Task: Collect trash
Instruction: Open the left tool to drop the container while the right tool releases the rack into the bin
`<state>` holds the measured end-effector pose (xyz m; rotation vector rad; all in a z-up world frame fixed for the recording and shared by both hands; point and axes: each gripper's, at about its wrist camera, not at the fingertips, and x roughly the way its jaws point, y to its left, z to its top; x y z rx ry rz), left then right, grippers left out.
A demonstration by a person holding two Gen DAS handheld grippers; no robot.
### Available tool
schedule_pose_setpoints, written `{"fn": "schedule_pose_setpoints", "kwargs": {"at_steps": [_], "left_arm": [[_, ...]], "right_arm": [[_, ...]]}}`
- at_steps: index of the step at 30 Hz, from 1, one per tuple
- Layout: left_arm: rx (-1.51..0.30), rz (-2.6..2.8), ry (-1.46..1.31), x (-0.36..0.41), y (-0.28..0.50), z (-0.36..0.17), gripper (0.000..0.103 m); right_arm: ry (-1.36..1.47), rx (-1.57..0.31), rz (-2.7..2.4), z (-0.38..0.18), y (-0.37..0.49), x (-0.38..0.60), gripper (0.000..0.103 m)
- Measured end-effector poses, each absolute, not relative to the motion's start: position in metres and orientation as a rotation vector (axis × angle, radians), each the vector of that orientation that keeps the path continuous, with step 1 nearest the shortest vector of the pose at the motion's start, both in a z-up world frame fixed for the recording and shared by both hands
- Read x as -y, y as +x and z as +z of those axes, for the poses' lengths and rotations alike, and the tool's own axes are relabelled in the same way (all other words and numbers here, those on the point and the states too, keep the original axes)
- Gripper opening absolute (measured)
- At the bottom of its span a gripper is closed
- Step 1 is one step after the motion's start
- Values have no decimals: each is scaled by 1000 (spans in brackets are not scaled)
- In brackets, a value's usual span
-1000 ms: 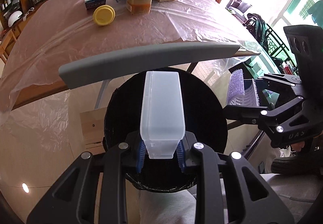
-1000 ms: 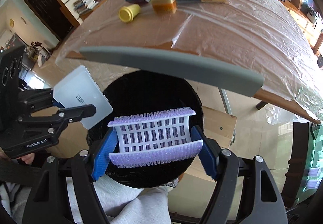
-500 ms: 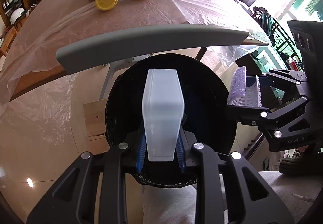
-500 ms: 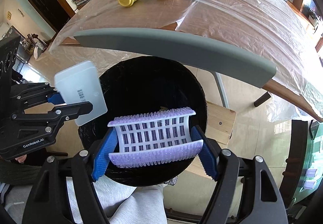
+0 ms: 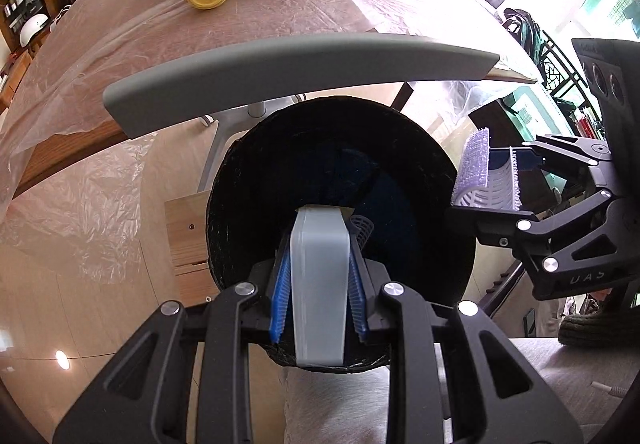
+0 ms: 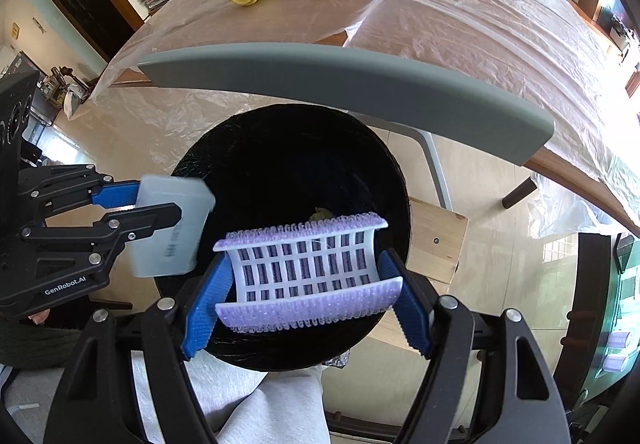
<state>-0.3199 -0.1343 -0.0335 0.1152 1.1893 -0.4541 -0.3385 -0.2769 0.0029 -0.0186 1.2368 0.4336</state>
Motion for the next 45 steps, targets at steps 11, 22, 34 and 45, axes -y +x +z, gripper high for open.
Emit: {"fn": "schedule_pose_setpoints", "kwargs": {"at_steps": [11, 22, 34, 45], "left_arm": [[-1191, -447, 113, 135, -319, -33, 28], [-1183, -439, 112, 135, -318, -31, 28], [-1179, -439, 115, 135, -317, -29, 28], [-1170, -438, 105, 135, -316, -26, 28]], "right_arm": [[-34, -1244, 440, 0, -335, 274, 73], [-43, -1249, 445, 3, -331, 271, 73], [-54, -1255, 452, 0, -330, 265, 73], [-60, -1261, 449, -3, -329, 261, 73]]}}
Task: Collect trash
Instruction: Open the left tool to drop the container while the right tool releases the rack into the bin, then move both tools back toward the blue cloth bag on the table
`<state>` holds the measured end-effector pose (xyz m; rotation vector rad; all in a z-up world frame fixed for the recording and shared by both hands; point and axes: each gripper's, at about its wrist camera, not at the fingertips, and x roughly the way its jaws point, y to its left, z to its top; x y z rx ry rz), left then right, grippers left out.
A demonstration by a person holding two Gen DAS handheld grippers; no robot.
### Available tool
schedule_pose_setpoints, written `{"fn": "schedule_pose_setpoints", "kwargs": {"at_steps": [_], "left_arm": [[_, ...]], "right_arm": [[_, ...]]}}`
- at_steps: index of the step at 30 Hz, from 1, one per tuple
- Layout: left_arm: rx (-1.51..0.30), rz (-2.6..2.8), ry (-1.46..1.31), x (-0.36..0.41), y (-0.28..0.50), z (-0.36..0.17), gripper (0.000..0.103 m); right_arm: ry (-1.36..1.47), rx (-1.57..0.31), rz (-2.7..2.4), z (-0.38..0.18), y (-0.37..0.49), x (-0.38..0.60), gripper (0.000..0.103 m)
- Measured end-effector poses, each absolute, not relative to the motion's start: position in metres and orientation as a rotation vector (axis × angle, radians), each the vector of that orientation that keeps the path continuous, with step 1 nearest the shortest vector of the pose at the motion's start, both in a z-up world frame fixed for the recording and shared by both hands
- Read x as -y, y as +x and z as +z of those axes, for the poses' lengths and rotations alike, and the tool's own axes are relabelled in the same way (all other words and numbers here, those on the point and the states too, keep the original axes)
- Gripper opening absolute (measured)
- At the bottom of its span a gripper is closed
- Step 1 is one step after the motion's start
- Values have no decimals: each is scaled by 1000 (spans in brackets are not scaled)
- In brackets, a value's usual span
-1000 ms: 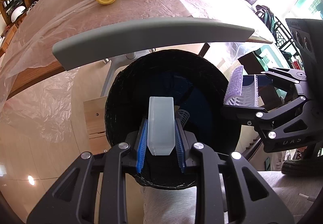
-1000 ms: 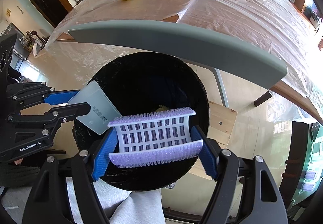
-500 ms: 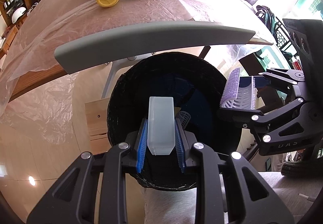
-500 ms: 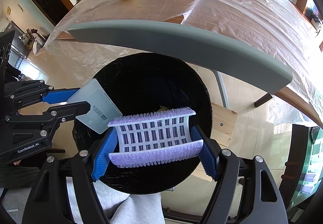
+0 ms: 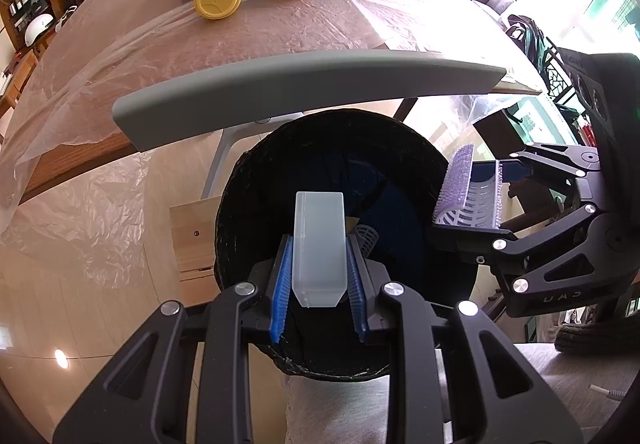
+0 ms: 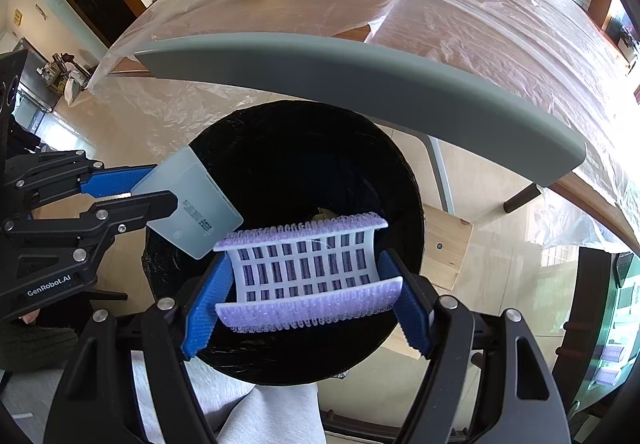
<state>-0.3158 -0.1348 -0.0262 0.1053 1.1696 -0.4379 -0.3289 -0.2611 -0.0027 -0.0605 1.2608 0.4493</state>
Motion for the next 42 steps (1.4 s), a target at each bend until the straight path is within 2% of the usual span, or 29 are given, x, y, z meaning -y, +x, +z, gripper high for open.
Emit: {"fn": "schedule_pose_setpoints", "kwargs": {"at_steps": [14, 15, 16, 17, 25, 26, 29, 32, 36, 42], "left_arm": [[-1143, -474, 65, 132, -315, -21, 29], [-1129, -463, 58, 131, -315, -18, 43], [-1114, -448, 54, 129, -315, -15, 56], [-1088, -436, 48, 127, -315, -10, 73], [-1012, -442, -1, 119, -314, 17, 74], [-993, -441, -8, 118, -313, 23, 76], [-920, -422, -18, 115, -312, 41, 92], [-872, -390, -10, 115, -300, 53, 95], [-853, -353, 7, 114, -278, 57, 95], [-841, -308, 67, 113, -245, 54, 95]], "right_arm": [[-59, -1234, 417, -3, -331, 265, 76], [-60, -1227, 413, -1, -332, 265, 84], [-57, -1218, 409, 2, -332, 267, 88], [-46, -1202, 407, 6, -333, 269, 91], [42, -1061, 382, 54, -337, 294, 93], [50, -1031, 374, 62, -336, 297, 95], [68, -948, 360, 87, -331, 306, 99], [81, -892, 369, 109, -313, 304, 99], [139, -873, 391, 127, -276, 297, 99], [187, -926, 367, 122, -216, 279, 99]]}}
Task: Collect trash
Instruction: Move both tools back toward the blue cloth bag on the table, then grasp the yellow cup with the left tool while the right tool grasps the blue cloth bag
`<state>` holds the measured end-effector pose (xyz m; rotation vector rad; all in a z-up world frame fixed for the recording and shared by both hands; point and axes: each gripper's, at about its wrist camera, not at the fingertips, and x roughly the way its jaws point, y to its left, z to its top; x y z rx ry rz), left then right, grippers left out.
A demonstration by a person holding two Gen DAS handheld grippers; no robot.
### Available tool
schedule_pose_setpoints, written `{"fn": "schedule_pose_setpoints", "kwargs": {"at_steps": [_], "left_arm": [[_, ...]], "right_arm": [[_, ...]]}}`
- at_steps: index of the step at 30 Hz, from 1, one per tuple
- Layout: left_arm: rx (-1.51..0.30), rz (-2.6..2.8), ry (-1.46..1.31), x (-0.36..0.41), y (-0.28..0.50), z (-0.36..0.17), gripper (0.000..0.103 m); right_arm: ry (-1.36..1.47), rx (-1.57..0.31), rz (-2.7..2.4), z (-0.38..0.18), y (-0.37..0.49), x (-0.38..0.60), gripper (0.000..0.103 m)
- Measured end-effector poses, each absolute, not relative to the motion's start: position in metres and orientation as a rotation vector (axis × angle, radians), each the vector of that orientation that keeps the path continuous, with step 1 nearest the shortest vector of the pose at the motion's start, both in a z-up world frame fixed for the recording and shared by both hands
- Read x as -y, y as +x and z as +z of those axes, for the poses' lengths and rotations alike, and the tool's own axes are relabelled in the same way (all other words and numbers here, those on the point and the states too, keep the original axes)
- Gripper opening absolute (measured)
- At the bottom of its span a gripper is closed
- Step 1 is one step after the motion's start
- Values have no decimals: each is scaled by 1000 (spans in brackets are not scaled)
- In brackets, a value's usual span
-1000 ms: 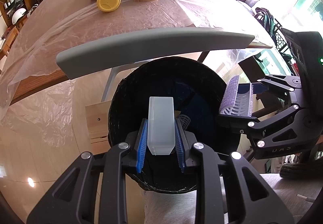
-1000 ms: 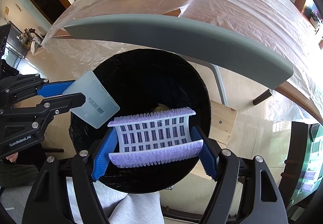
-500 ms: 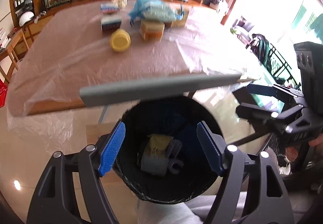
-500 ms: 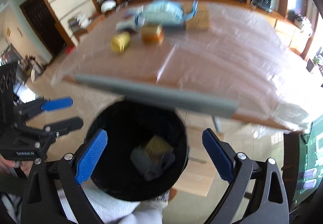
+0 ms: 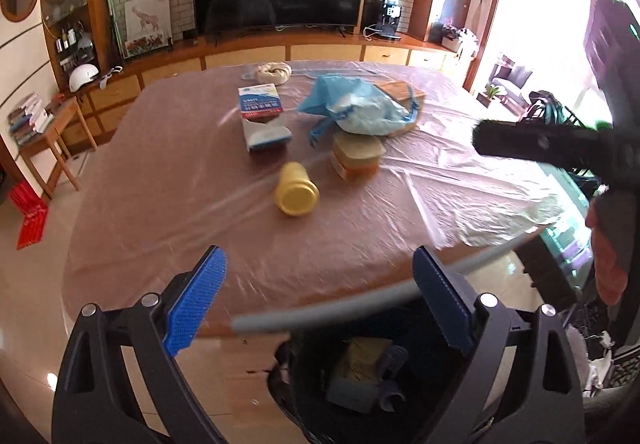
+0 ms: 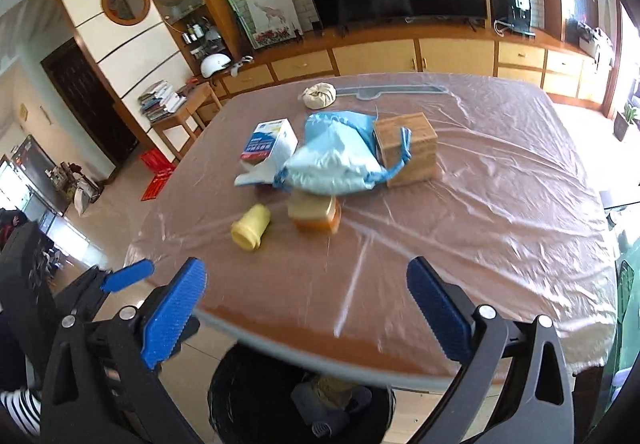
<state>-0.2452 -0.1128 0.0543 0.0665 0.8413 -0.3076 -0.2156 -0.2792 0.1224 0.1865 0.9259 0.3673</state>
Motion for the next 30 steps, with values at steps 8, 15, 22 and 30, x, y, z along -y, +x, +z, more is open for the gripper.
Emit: {"fn": "schedule_pose_setpoints", "kwargs": {"at_steps": [8, 15, 22, 30], "left_arm": [[-876, -319, 78, 111, -208, 45, 95], [-913, -329, 111, 116, -181, 34, 95], [-945, -348, 118, 118, -160, 23, 95], [-952, -374, 88, 110, -149, 23, 95]], "right_arm": [[215, -1033, 288, 98, -147, 263, 99], [342, -1138, 252, 68, -102, 262, 99], [352, -1161, 221, 56, -73, 252, 99], [427, -1166, 220, 49, -49, 251, 99]]}}
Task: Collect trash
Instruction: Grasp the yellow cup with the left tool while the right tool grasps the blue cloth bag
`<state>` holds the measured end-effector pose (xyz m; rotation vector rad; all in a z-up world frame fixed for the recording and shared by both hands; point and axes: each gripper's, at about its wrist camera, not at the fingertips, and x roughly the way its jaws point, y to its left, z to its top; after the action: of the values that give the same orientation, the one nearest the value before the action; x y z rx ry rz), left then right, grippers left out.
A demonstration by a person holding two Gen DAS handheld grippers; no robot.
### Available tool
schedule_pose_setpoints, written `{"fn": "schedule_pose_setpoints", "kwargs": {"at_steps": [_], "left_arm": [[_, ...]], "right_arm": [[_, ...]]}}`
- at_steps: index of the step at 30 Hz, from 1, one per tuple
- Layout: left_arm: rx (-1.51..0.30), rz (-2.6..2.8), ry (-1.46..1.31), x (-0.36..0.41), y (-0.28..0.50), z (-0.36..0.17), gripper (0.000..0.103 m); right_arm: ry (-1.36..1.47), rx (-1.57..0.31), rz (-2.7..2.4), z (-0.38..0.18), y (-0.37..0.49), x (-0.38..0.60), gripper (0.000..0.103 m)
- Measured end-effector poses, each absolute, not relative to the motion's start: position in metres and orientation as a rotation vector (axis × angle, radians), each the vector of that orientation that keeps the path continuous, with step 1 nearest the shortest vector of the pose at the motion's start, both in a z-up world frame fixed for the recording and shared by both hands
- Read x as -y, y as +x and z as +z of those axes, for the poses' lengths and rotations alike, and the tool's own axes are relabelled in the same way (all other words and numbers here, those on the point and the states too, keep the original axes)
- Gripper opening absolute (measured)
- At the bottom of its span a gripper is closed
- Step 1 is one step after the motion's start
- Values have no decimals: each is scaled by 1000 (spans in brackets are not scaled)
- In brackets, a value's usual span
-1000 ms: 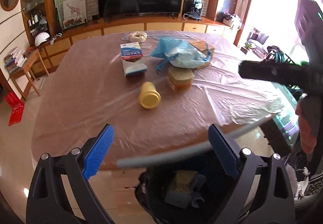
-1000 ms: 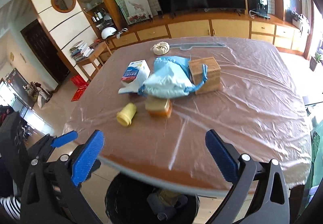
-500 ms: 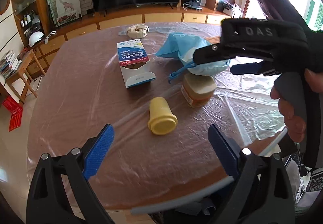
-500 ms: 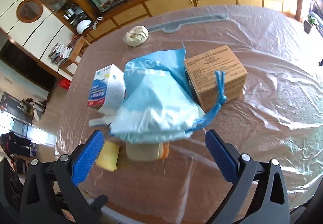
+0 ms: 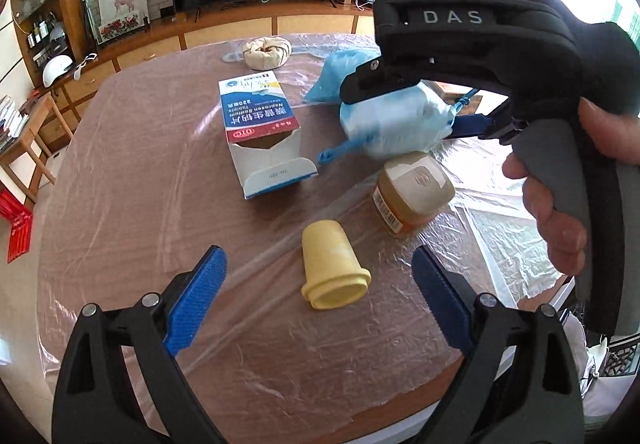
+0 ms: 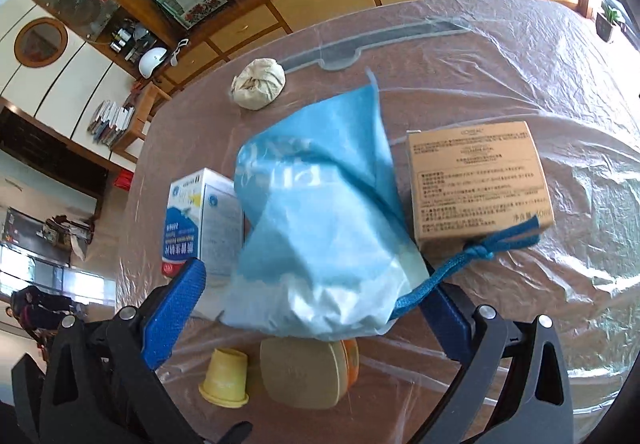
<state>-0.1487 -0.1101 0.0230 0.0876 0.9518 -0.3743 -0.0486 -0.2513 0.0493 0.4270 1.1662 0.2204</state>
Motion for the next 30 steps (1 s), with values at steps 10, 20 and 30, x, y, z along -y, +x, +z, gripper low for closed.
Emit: {"fn": "schedule_pose_setpoints", "kwargs": {"at_steps": [10, 20, 30], "left_arm": [[-965, -392, 119, 114, -143, 18, 86], [-1032, -432, 122, 116, -143, 7, 45], [-993, -442, 124, 115, -159, 15, 38]], "right_arm": [[189, -1175, 164, 40, -21, 231, 99], [133, -1154, 221, 36, -21, 219, 75], [225, -1086, 282, 53, -41, 242, 58]]}}
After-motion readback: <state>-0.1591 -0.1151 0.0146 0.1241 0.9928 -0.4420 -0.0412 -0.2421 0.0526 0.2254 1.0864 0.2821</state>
